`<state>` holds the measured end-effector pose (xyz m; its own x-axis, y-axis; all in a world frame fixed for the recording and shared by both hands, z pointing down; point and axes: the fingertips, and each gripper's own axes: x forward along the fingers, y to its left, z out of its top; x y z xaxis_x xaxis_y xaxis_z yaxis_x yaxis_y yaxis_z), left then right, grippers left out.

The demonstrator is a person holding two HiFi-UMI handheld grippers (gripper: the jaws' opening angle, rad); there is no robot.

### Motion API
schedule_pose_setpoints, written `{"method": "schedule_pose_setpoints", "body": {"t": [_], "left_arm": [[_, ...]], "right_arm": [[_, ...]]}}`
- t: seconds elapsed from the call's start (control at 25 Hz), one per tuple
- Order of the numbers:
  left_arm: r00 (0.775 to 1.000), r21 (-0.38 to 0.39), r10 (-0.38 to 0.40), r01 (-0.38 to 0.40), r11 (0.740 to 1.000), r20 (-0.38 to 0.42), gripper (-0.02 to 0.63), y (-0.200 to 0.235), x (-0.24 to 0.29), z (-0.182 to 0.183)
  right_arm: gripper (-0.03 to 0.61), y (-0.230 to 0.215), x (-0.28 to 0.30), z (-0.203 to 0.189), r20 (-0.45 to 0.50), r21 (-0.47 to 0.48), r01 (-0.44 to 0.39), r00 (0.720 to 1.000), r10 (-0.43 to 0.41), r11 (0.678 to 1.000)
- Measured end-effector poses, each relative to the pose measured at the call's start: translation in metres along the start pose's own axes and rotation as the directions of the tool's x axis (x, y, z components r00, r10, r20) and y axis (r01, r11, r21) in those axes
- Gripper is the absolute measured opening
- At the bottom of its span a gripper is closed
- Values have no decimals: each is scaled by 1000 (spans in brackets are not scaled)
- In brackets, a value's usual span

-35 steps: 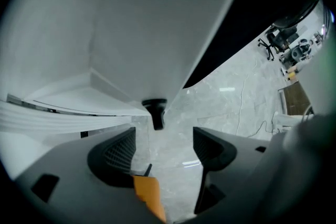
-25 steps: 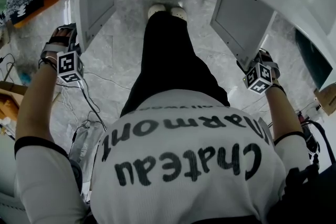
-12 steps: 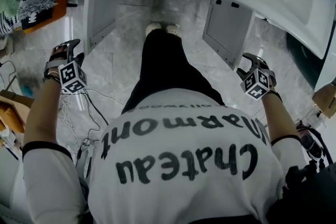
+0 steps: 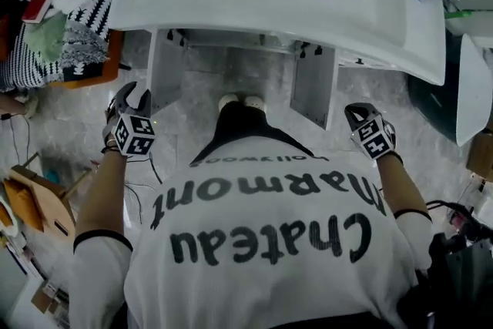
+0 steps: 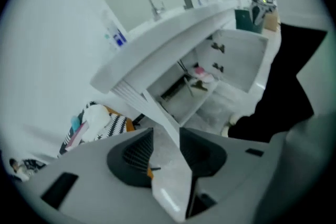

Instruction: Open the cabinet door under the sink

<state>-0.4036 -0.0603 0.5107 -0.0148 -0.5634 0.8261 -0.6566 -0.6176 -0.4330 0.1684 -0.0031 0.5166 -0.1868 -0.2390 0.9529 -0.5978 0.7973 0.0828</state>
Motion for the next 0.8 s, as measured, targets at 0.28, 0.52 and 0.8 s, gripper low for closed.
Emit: {"method": "schedule_pose_setpoints", "body": {"t": [0.28,0.52,0.8], "left_arm": [[924,-430,211,-57,901,320,101,41,-53,148],[832,-521,145,190,832,535,67,35,-85,252],[700,-434,-8,451,780,714,39,21,-138,337]], "right_arm": [[14,-78,-74,91,379,419,84,889,-258,904],[14,-101,-116,172,582,583,-59,726,-366,810],[14,-74,-152,265,724,467,-244,657,-210,850]]}}
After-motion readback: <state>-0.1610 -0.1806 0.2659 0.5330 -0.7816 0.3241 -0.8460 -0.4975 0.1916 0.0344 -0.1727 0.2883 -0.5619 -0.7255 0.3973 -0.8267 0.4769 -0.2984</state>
